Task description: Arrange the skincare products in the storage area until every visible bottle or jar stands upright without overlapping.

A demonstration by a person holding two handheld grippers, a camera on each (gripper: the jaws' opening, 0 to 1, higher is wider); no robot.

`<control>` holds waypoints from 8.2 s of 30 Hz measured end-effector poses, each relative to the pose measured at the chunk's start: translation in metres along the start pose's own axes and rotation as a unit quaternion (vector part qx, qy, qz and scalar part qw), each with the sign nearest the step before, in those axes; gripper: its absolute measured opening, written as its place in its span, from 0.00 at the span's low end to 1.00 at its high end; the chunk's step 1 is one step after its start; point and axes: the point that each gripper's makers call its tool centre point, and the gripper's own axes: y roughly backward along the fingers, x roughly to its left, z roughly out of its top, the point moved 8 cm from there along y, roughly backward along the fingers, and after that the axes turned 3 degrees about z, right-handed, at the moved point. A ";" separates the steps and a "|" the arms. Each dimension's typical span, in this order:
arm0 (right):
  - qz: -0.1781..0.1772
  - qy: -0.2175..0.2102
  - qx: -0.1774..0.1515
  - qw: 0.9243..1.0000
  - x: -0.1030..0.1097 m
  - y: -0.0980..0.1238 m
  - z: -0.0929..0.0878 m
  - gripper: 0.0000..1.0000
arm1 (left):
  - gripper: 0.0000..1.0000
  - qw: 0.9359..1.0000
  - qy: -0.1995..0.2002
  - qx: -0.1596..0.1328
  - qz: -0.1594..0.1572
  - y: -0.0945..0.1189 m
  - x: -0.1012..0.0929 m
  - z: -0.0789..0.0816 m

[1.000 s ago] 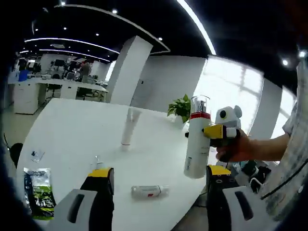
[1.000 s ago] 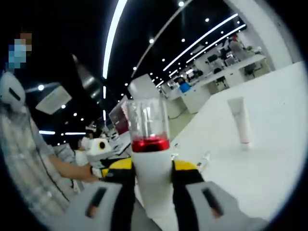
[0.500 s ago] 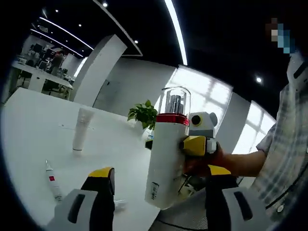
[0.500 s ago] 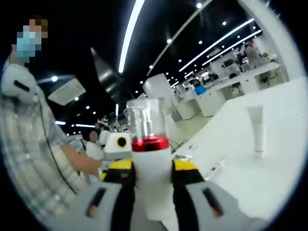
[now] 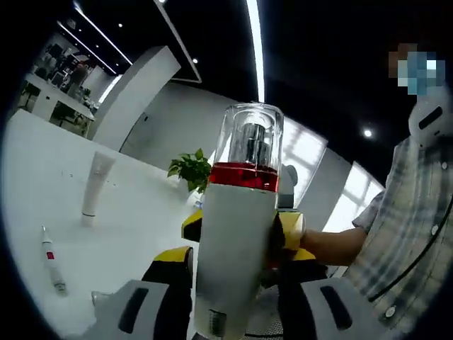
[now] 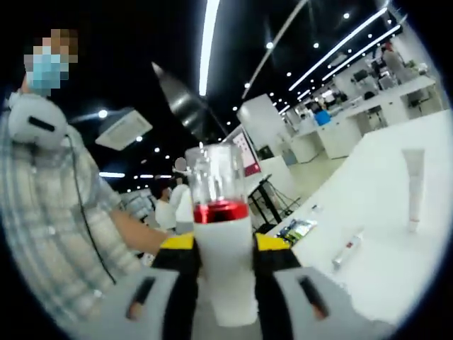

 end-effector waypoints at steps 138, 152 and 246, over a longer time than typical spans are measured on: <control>-0.360 0.092 0.003 0.929 -0.079 0.090 0.045 0.28 | 0.43 0.862 -0.235 0.192 0.407 0.106 0.068 -0.062; -0.382 0.097 0.023 0.919 -0.119 0.107 0.045 0.28 | 0.43 0.855 -0.232 0.214 0.413 0.106 0.072 -0.068; -0.340 0.178 0.023 0.923 -0.301 0.097 0.014 0.29 | 0.43 0.831 -0.205 0.274 0.439 0.114 0.086 -0.082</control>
